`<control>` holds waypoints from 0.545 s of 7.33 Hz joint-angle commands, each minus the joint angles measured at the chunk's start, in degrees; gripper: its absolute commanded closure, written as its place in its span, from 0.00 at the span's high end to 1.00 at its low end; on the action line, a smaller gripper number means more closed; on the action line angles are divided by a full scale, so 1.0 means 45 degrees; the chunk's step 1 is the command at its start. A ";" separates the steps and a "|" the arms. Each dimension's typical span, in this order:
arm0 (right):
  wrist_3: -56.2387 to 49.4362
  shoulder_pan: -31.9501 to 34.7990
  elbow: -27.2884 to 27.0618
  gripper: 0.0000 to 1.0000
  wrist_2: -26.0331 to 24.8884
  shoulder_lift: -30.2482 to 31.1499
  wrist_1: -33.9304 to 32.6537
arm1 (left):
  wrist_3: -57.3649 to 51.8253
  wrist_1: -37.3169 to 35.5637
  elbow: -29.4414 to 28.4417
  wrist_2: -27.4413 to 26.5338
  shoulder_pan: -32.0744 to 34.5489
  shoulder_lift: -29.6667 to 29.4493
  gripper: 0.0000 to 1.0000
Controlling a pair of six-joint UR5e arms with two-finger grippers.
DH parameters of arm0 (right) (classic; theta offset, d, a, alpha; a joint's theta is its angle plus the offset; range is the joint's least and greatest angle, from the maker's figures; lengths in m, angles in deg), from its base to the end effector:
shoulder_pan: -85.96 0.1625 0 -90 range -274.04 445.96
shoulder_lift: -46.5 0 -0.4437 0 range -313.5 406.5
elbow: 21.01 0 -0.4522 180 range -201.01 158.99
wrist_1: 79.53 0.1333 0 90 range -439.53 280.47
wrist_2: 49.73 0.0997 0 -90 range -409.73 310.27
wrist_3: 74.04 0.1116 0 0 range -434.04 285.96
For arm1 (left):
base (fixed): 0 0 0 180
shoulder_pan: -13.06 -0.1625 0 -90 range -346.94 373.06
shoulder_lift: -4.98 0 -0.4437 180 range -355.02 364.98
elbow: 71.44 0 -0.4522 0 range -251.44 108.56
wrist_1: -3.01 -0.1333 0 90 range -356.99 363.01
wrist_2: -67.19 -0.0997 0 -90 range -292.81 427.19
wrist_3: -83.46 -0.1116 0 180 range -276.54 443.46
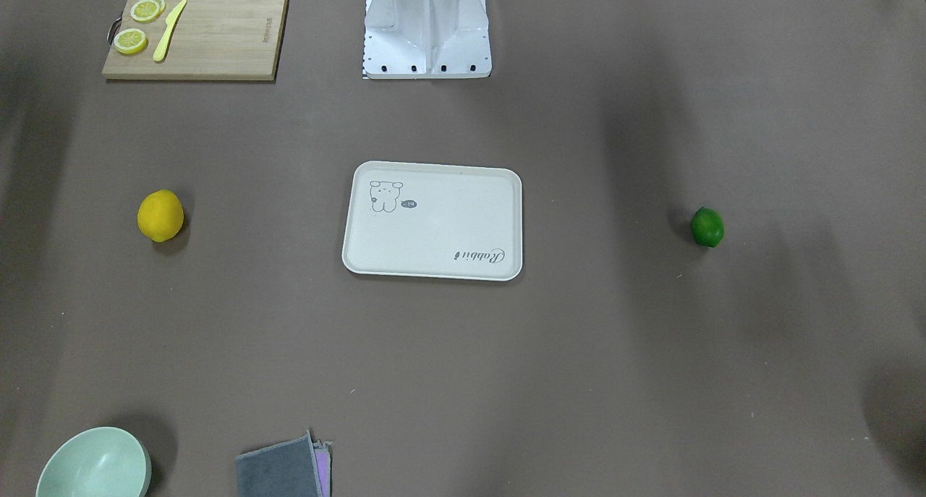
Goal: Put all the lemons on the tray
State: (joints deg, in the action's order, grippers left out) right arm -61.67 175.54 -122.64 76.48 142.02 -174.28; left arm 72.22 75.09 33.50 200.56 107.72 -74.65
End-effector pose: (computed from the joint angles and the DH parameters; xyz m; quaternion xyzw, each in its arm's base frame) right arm 0.0636 -0.5092 0.6437 -0.0234 -0.3101 0.0953 0.9456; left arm -0.0930 -0.4431 0.6649 -0.0562 0.3784 0.0101 0.9239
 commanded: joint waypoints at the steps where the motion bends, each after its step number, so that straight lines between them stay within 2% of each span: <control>1: -0.0034 -0.0005 0.0046 1.00 0.0019 0.0023 -0.0017 | 0.0230 0.0966 0.0157 0.0070 -0.0387 0.0236 0.98; 2: -0.0054 -0.0005 0.0085 1.00 0.0019 0.0023 -0.0017 | 0.1528 0.1457 0.0621 0.0128 -0.1628 0.0236 0.98; 3: -0.0054 -0.0005 0.0046 1.00 0.0097 0.0043 -0.0017 | 0.4035 0.2332 0.0935 0.0148 -0.2878 0.0101 0.98; 4: -0.0015 0.0014 -0.0012 1.00 0.0136 0.0082 -0.0017 | 0.5897 0.3656 0.1093 0.0168 -0.4012 0.0080 0.98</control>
State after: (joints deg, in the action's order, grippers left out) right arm -61.86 175.53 -122.46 76.83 142.22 -174.36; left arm 87.82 85.23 37.13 201.17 96.22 -74.05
